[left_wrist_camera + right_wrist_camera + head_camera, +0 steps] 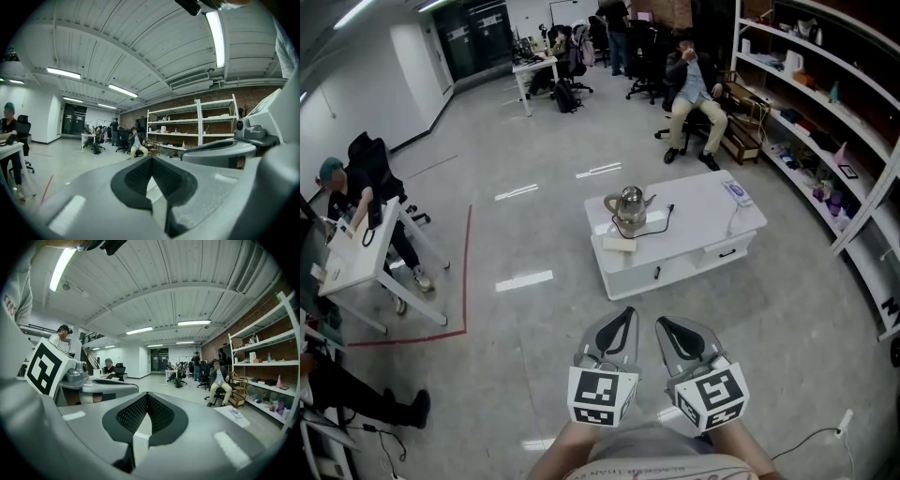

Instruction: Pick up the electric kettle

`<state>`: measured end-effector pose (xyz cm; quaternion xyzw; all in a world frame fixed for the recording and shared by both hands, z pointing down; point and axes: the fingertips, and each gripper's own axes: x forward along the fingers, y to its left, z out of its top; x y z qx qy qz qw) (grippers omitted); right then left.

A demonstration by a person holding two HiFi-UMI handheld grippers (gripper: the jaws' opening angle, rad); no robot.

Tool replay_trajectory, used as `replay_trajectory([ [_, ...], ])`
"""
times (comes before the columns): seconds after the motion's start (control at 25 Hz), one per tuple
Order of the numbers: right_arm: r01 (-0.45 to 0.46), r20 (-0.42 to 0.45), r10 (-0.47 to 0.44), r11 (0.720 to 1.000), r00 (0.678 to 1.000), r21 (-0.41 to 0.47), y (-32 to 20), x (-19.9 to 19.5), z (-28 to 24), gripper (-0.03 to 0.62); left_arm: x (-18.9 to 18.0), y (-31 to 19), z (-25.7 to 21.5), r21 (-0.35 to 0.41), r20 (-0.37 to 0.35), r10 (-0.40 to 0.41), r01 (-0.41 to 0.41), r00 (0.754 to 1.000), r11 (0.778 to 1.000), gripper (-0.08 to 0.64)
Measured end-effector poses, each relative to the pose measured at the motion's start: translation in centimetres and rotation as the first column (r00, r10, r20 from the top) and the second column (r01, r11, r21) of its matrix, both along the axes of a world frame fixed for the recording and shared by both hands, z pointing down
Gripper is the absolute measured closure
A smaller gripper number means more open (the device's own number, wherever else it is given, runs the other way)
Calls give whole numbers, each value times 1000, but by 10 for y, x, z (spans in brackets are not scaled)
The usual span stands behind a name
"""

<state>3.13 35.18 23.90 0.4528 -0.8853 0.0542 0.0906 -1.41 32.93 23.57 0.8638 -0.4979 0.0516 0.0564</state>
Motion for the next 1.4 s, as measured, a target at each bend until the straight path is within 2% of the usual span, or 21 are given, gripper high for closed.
replay_trajectory([
  [0.4, -33, -2, 33, 999, 999, 19, -86, -21, -9, 566, -22, -89, -7, 24, -7, 18, -18, 1000, 1000, 560],
  [0.96, -99, 17, 99, 995, 995, -3, -138, -16, 1, 566, -31, -135, 5, -1, -15, 23, -23, 1000, 1000, 560],
  [1.4, -117, 65, 118, 993, 991, -15, -204, -7, 6, 566, -34, -194, 12, -5, 11, 3, -3, 1000, 1000, 560],
])
